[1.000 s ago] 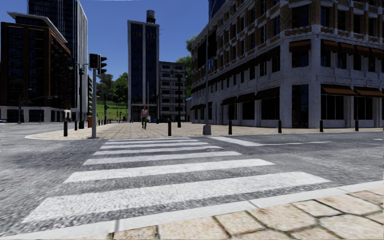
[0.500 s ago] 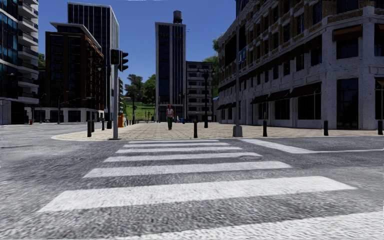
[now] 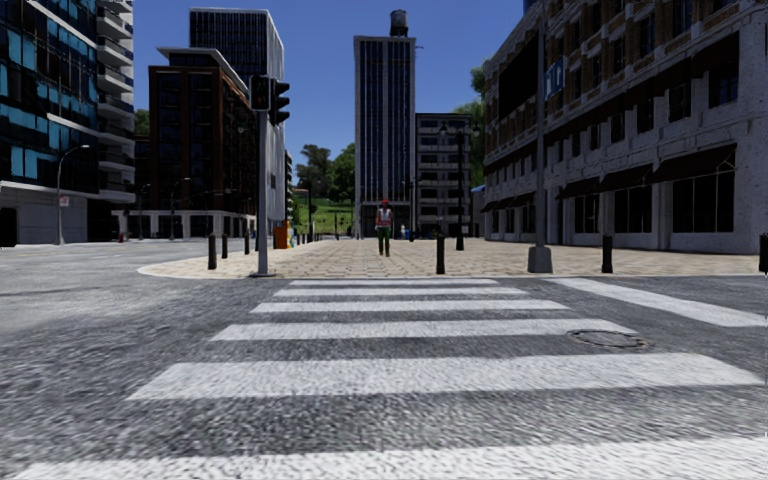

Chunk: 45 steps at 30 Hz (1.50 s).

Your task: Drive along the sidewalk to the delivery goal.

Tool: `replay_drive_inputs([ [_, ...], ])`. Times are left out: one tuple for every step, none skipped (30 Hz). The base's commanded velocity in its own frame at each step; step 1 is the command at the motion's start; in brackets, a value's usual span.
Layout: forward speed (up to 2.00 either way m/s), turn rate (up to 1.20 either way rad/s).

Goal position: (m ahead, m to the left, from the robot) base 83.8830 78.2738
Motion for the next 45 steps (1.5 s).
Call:
replay_drive_inputs([
  [2.00, 0.00],
  [2.00, 0.00],
  [2.00, 0.00],
  [2.00, 0.00],
  [2.00, 0.00],
  [2.00, 0.00],
  [2.00, 0.00],
  [2.00, 0.00],
  [2.00, 0.00],
  [2.00, 0.00],
  [2.00, 0.00],
  [2.00, 0.00],
  [2.00, 0.00],
  [2.00, 0.00],
  [2.00, 0.08],
  [2.00, 0.10],
  [2.00, 0.10],
  [2.00, 0.11],
  [2.00, 0.11],
  [2.00, 0.11],
  [2.00, 0.11],
  [2.00, 0.11],
  [2.00, 0.11],
  [2.00, 0.11],
  [2.00, 0.14],
  [2.00, 0.15],
  [2.00, 0.15],
  [2.00, 0.16],
  [2.00, 0.16],
  [2.00, 0.16],
  [2.00, 0.16],
  [2.00, 0.16],
  [2.00, 0.16],
  [2.00, 0.21],
  [2.00, 0.22],
  [2.00, 0.24],
  [2.00, 0.24],
  [2.00, 0.27],
  [2.00, 0.32],
  [2.00, 0.35],
  [2.00, 0.35],
  [2.00, 0.37],
  [2.00, 0.38],
  [2.00, 0.39],
  [2.00, 0.40],
])
